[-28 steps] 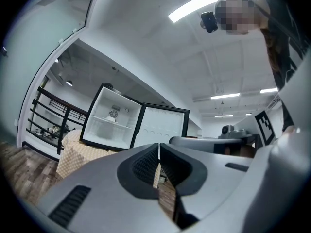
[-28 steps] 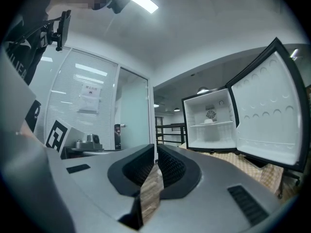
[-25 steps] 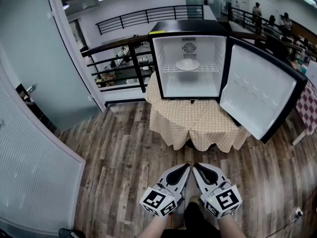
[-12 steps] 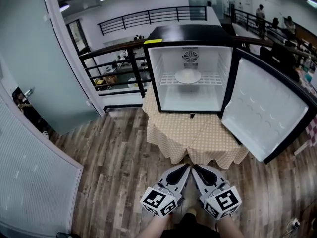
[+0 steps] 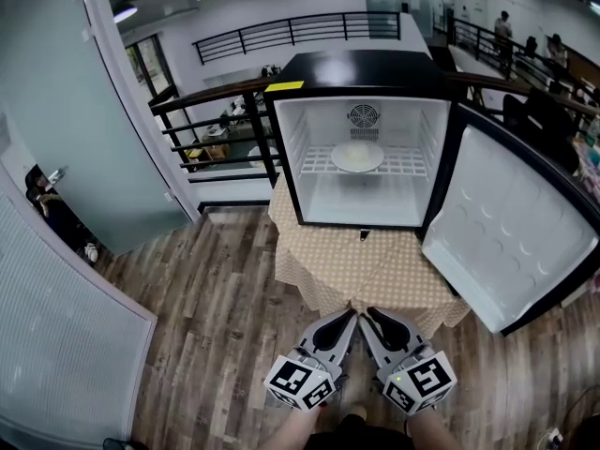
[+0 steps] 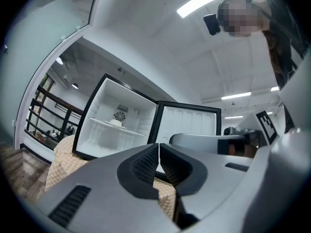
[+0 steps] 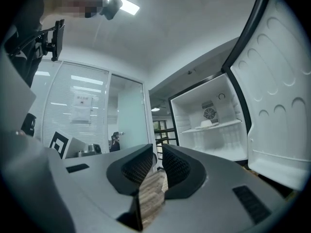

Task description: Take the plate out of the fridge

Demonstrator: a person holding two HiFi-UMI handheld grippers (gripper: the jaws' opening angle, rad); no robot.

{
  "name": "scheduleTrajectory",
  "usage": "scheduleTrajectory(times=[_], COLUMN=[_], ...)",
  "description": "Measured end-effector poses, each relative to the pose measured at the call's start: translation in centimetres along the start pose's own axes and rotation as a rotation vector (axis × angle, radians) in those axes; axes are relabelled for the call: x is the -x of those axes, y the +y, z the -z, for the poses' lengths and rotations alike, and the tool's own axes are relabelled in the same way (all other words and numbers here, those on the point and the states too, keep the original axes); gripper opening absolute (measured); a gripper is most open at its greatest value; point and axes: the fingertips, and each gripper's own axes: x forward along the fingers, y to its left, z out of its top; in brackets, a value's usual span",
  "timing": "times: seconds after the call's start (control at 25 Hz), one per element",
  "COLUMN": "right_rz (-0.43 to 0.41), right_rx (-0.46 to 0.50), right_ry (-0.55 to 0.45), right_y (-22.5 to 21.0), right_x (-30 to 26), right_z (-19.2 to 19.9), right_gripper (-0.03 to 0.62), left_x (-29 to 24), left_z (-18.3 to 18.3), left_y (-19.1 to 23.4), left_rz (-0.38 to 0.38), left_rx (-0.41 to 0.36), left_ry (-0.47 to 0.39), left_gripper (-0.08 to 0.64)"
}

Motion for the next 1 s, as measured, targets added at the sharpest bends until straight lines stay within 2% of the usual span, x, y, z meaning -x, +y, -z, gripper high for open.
scheduleTrajectory(times=[0.12,0.2,0.44,0.56,1.0], right_rz=[0.003,0.002,-0.021,-0.019,0.005], right_rx=[-0.014,-0.028,-0.104,-0.120,-0.075], right_ry=[-0.010,-0.009,-0.019,-0.019,-0.012], right_y=[-1.2,-1.9,-3.4,-3.9,-7.4], right_x=[-0.6,-0.9,-1.3,-1.7,-6.2], right_z=[-0.4,-0.4,-0.8,-1.0,-1.4], right_gripper=[0.062,0.151,0.199,0.201,0.199], left_x=[-1.1,-1.7,-3.3,-4.0,-7.8], left_z=[-0.1,0.1,0.0,-0.2,-0.6], left_y=[0.5,0.9,0.8,1.1,5.4], left_rz=[-0.024,-0.038,-0.022,-0.023,-0.029], left_rx=[-0.002,-0.004,0.012,0.004,-0.003], left_ry=[-0.005,-0.005,-0.021,-0.018,-0.015], left_gripper=[0.015,0.015,0.015,0.014,0.014])
